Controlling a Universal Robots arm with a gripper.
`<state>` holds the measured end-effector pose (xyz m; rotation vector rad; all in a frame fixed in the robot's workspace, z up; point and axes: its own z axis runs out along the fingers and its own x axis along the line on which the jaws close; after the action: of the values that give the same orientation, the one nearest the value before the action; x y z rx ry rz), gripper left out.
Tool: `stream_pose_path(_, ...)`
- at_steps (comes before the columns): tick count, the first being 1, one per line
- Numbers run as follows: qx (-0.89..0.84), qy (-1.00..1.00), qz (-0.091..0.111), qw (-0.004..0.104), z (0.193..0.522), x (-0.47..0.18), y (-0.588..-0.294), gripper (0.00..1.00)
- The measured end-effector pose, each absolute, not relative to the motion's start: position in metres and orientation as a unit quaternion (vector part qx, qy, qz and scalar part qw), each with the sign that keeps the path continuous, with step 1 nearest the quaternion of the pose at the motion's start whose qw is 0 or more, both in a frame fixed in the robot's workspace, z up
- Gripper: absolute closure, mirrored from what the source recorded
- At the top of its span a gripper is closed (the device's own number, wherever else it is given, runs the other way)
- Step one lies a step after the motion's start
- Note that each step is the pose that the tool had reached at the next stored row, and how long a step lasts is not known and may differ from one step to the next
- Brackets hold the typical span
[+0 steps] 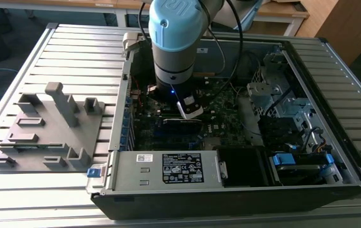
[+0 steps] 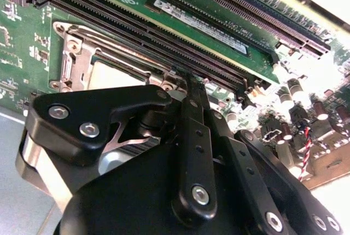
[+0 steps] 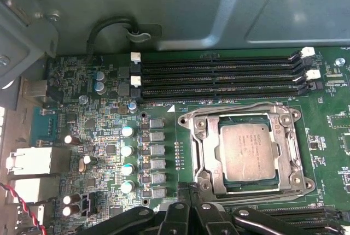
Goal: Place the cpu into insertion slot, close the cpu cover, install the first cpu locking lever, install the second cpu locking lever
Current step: 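Install the second cpu locking lever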
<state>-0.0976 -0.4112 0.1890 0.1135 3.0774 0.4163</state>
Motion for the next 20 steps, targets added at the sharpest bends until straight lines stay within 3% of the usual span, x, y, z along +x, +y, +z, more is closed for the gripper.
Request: stream_pose_path(20,0.036,0.991,0.127,0.017,0.203,-0.098,-0.411,0.90)
